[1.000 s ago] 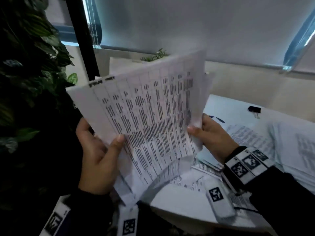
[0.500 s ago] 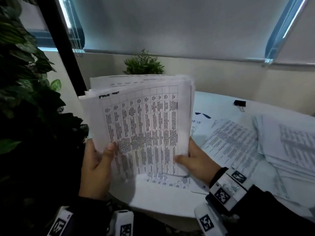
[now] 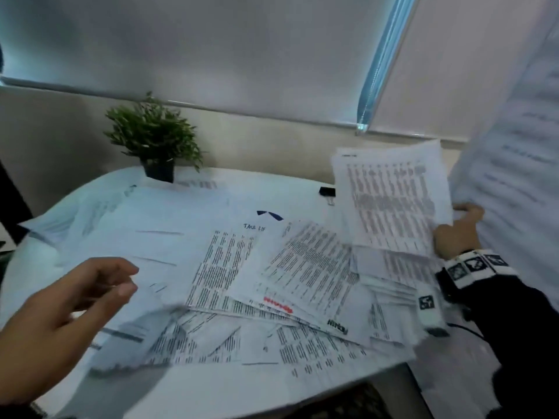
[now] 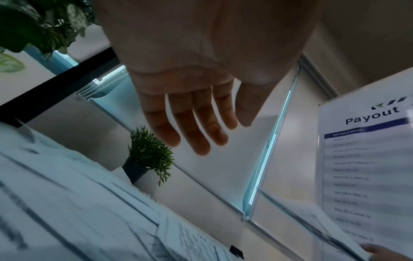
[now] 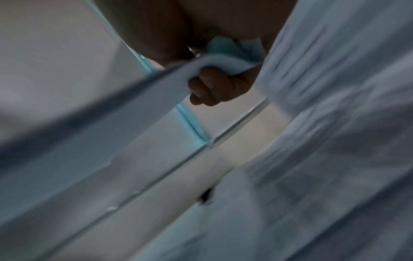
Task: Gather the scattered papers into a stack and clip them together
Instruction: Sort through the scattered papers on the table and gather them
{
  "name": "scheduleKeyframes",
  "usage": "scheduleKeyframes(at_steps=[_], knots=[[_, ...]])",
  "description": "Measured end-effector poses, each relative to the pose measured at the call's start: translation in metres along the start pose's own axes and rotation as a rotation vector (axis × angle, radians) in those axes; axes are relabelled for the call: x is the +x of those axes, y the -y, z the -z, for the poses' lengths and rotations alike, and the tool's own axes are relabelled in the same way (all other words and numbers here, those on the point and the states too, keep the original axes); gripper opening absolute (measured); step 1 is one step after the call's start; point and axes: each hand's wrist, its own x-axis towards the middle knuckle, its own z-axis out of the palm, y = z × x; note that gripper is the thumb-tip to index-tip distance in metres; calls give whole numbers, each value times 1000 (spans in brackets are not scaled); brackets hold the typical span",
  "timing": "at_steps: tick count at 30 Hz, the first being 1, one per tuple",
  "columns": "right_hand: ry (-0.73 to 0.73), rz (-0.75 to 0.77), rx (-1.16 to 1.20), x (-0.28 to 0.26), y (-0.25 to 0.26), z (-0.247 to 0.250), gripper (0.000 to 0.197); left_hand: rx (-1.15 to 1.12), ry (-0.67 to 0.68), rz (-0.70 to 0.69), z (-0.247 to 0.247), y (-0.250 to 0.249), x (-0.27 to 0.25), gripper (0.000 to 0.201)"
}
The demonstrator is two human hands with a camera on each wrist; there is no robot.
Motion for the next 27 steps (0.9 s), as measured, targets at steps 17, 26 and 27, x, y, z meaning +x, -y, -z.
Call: scheduleKeyframes(at_steps=[17, 26, 27], knots=[[441, 108, -1045, 10, -60, -32, 37, 678, 530, 13, -95, -72, 74, 23], [714, 197, -1016, 7, -57, -40, 42, 940, 581, 381, -198, -54, 116, 88], [717, 197, -1012, 8, -57, -40, 43, 926, 582, 422, -204, -54, 119, 93]])
